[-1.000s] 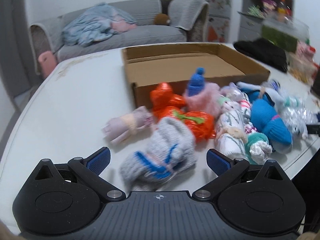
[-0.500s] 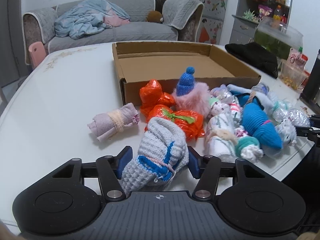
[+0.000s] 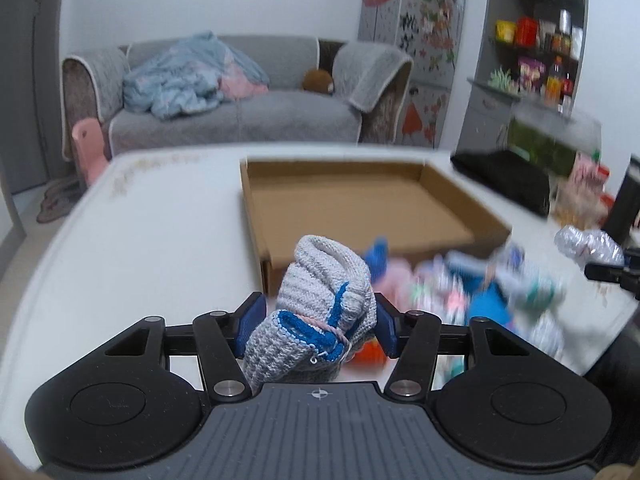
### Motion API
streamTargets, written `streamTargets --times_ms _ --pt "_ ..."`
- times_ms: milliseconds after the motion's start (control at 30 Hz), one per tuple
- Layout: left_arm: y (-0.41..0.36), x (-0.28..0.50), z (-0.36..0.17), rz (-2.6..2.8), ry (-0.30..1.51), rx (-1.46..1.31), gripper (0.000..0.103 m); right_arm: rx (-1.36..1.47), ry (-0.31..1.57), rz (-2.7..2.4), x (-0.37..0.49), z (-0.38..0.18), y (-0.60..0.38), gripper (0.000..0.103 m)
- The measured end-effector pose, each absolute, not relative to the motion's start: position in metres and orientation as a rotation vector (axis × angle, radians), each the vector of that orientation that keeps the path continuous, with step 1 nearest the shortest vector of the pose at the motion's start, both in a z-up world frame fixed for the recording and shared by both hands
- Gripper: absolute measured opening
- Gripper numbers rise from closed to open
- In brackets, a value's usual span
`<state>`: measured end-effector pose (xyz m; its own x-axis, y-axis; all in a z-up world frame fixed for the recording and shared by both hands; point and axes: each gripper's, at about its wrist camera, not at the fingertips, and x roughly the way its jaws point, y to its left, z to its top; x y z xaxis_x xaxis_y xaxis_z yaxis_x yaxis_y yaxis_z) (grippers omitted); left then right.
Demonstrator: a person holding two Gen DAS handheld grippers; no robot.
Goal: Organize objects
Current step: 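Grasp the bubble-wrapped roll with the right tool while the left grasps the grey-blue sock, then carry both items over the tray and open both tools to drop them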
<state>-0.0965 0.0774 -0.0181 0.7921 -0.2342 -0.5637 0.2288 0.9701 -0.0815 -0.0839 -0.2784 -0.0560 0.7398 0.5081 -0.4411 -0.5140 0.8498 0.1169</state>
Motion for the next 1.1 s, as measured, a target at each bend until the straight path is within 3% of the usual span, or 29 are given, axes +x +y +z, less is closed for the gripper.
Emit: streamTargets --times_ms 400,767,1100 --pt "0.067 0.018 0.075 -0.24 0.551 0.05 0.062 -0.059 0.377 0.639 0.019 0.031 -0.23 0.03" --pt "0.045 0.141 0.026 -0.224 0.736 0.029 0.062 -0.113 0.557 0.739 0.142 0.008 -0.166 0.03" --pt "0.036 0.187 -0.023 -0.186 0.85 0.026 0.063 -0.152 0.744 0.698 0.193 -0.036 -0.113 0.03"
